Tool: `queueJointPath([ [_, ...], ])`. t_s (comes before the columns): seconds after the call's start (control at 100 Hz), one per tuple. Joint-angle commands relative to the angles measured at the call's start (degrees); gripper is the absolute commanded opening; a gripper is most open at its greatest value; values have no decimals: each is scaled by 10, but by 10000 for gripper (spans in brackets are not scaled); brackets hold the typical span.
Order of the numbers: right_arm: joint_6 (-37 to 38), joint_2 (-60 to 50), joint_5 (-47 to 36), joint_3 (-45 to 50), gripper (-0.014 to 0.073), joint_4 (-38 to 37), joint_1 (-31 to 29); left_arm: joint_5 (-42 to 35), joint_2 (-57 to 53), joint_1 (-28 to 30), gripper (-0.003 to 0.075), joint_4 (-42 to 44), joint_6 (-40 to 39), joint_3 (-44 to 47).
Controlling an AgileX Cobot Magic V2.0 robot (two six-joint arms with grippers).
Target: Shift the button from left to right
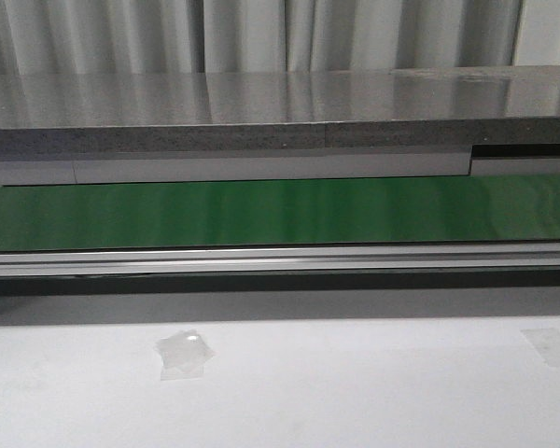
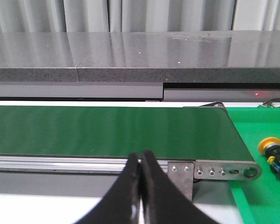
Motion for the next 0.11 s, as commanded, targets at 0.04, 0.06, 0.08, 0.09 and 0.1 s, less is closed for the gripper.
queueJointPath([
  [0.04, 0, -11, -51, -9, -68, -6, 0, -48, -20, 0, -20, -3, -6, 27],
  [0.06, 0, -11, -51, -9, -68, -6, 0, -48, -20, 0, -20, -3, -6, 27],
  [0.08, 0, -11, -51, -9, -68, -6, 0, -48, -20, 0, -20, -3, -6, 27],
  [0.09, 0, -11, -51, -9, -68, -6, 0, -48, -20, 0, -20, -3, -6, 27],
  [0.1, 0, -11, -51, -9, -68, -6, 0, -48, -20, 0, -20, -3, -6, 27],
])
